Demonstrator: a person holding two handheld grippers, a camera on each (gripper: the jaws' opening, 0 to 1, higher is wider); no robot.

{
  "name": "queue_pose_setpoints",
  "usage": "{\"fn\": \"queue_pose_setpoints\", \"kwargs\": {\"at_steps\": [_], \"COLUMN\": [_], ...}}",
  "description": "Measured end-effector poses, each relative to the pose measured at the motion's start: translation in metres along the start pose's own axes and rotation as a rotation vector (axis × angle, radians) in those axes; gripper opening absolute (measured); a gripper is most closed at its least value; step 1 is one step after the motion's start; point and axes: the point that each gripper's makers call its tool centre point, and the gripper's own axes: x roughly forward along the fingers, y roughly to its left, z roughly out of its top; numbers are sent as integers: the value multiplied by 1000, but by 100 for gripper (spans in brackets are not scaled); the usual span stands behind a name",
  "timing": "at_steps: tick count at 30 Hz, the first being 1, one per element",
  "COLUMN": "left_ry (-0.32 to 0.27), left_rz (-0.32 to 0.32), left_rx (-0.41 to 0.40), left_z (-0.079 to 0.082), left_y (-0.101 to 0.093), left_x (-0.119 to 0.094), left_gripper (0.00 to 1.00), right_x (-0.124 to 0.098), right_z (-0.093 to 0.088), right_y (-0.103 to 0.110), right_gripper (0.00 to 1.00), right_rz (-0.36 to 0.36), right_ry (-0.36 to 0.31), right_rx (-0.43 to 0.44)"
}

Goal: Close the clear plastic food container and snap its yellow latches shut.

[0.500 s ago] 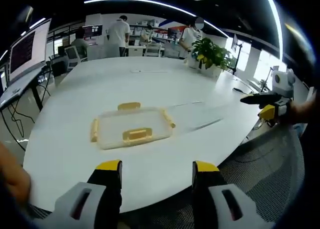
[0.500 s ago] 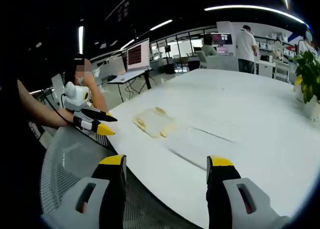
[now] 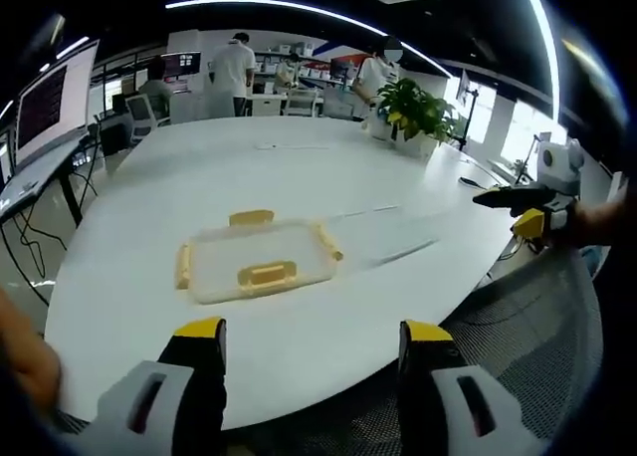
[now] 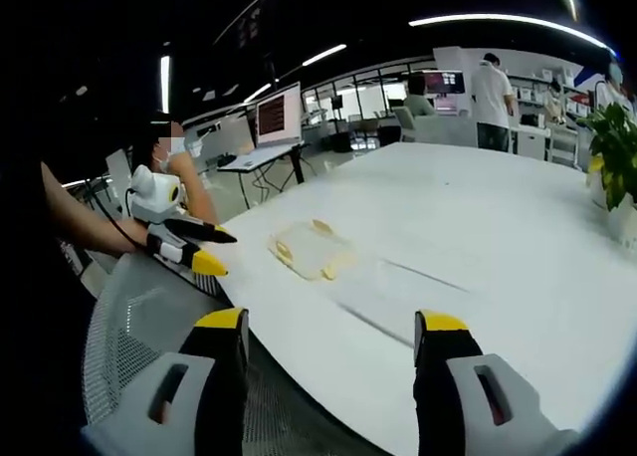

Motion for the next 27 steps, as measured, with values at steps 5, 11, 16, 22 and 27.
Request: {"fn": "queue_pose_setpoints", "kwargs": {"at_steps": [5,11,16,22,27], "left_ry": [-1,-9,-16,6,28], "left_rz": [-21,-37,-72,-121,-149], "left_rx": [48,80,116,164,192], "left_z": [4,10,19,24,24], "left_y": [-6,-9,-13,-15,-11], "left_x": [-1,0,0,1,3], "left_gripper": [68,67,67,67,67], "right_x": [1,5,10,20,31], "right_z": [1,9,18,22,25], "right_y": [10,18,22,25,29], "right_gripper": [68,67,66,65,65], "right_rz": [31,55,64,70,81], "right_ry": [13,15,9,12,23], "right_rx": [-67,-104,-105,-101,-105]}}
